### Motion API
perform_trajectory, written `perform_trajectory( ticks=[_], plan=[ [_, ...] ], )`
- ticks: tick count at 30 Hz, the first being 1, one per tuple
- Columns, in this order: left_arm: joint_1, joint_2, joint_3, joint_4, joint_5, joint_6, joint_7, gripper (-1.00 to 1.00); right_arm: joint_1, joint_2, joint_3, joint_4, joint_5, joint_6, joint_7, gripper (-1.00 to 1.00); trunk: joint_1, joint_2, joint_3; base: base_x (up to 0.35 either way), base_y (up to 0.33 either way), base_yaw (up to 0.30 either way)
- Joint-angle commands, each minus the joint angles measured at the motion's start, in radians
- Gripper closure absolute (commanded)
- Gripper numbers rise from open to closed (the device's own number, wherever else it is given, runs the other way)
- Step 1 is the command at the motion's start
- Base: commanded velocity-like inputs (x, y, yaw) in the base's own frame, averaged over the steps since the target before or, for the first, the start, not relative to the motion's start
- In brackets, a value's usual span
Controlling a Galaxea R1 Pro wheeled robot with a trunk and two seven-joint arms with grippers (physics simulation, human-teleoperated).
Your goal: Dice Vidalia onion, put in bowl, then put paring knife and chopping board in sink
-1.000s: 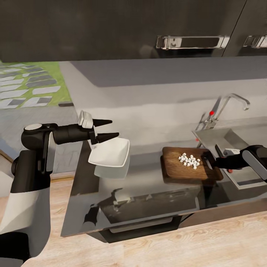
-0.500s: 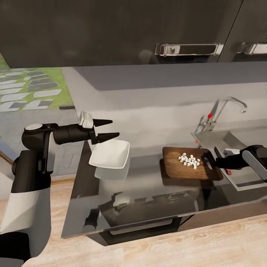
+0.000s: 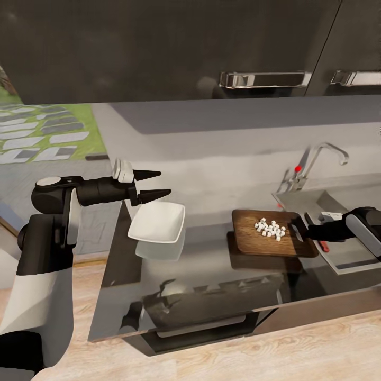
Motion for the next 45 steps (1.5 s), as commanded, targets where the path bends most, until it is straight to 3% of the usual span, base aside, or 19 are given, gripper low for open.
perform_trajectory(
  ticks=[1, 27, 45],
  plan=[
    [-0.001, 0.000, 0.001, -0.001, -0.005, 0.010, -0.007, -1.00, -0.002, -0.001, 0.003, 0.000, 0.009, 0.002, 0.010, 1.00, 0.001, -0.002, 0.000, 0.000, 0.000, 0.000],
    [-0.001, -0.006, 0.001, -0.001, -0.005, 0.010, -0.007, -1.00, -0.002, -0.001, 0.003, 0.000, 0.009, 0.003, 0.010, 1.00, 0.001, -0.002, 0.039, 0.000, 0.000, 0.000],
    [-0.001, -0.006, 0.000, -0.001, -0.005, 0.010, -0.006, -1.00, -0.002, -0.001, 0.005, 0.000, 0.009, 0.005, 0.010, 1.00, 0.001, -0.002, 0.042, 0.000, 0.000, 0.001]
  ],
)
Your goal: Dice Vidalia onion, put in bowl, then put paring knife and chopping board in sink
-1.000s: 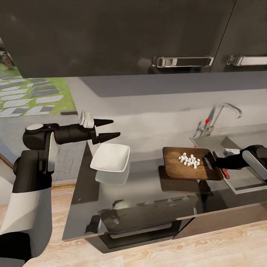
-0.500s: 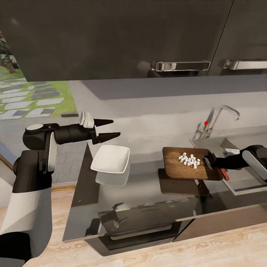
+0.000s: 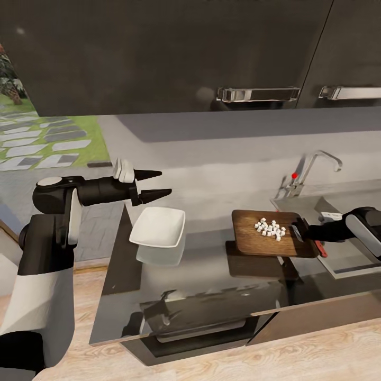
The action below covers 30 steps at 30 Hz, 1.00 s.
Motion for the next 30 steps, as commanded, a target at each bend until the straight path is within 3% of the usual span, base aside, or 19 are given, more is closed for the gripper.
perform_trajectory(
  ticks=[1, 24, 30],
  plan=[
    [-0.001, 0.000, 0.001, -0.001, -0.005, 0.010, -0.007, -1.00, -0.002, -0.001, 0.003, 0.000, 0.009, 0.002, 0.010, 1.00, 0.001, -0.002, -0.002, 0.000, 0.000, 0.036],
    [-0.001, -0.016, 0.002, -0.001, -0.005, 0.010, -0.001, -1.00, -0.002, -0.001, 0.003, 0.000, 0.009, 0.002, 0.010, 1.00, 0.001, -0.002, -0.011, 0.000, 0.000, 0.265],
    [-0.001, -0.016, 0.002, -0.001, -0.005, 0.009, -0.001, -1.00, -0.002, 0.000, 0.003, 0.000, 0.009, 0.002, 0.010, 1.00, 0.001, -0.002, -0.011, 0.000, 0.000, 0.070]
  ],
)
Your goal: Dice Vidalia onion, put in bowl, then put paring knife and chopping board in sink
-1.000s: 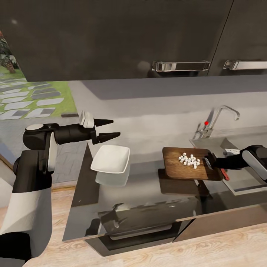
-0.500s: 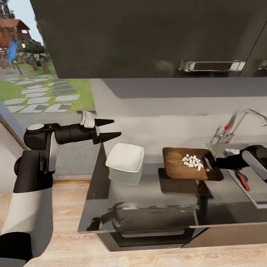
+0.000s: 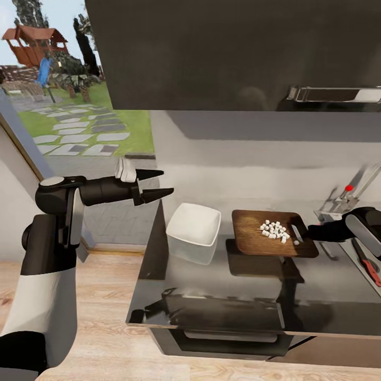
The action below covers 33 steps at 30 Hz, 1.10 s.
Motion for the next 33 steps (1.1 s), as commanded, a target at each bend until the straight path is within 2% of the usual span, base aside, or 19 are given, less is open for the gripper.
perform_trajectory(
  ticks=[1, 16, 33],
  plan=[
    [-0.001, 0.000, 0.001, -0.001, -0.005, 0.010, -0.007, -1.00, -0.002, -0.001, 0.003, 0.000, 0.010, 0.002, 0.010, 1.00, 0.001, -0.002, -0.002, 0.000, 0.000, 0.015],
    [-0.001, -0.001, 0.001, -0.001, -0.005, 0.010, -0.007, -1.00, -0.002, -0.001, 0.003, 0.000, 0.010, 0.002, 0.010, 1.00, 0.001, -0.002, -0.002, 0.000, 0.000, 0.009],
    [-0.001, -0.001, 0.000, -0.001, -0.005, 0.010, -0.008, -1.00, -0.002, -0.002, 0.004, 0.000, 0.010, 0.002, 0.010, 1.00, 0.001, -0.002, -0.011, 0.000, 0.000, 0.116]
  ],
)
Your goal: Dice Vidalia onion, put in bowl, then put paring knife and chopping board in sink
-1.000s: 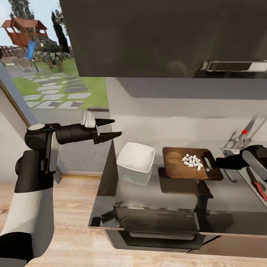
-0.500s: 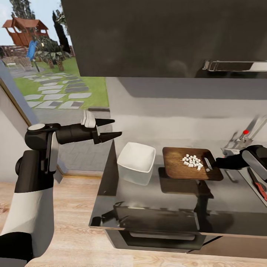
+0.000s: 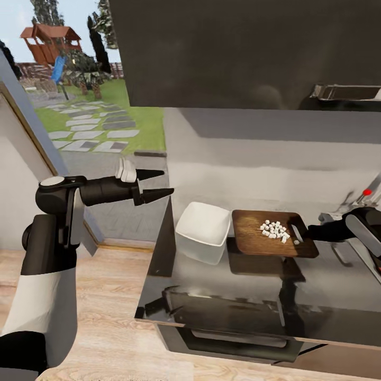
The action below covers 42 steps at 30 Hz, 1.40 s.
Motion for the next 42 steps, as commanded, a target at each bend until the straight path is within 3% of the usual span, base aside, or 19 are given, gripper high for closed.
perform_trajectory(
  ticks=[1, 31, 42],
  plan=[
    [-0.002, 0.000, 0.001, 0.000, -0.005, 0.011, -0.008, -1.00, -0.002, -0.001, 0.003, -0.001, 0.009, 0.002, 0.010, 1.00, 0.001, -0.002, -0.003, 0.000, 0.000, 0.127],
    [-0.001, -0.003, 0.000, 0.000, -0.005, 0.009, -0.007, -1.00, -0.002, -0.001, 0.002, 0.000, 0.009, 0.002, 0.010, 1.00, 0.001, -0.002, -0.018, 0.000, 0.000, 0.122],
    [-0.001, -0.003, 0.000, 0.000, -0.005, 0.009, -0.008, -1.00, -0.002, -0.001, 0.000, -0.003, 0.009, 0.002, 0.010, 1.00, 0.001, -0.002, -0.009, 0.000, 0.000, 0.006]
  ],
)
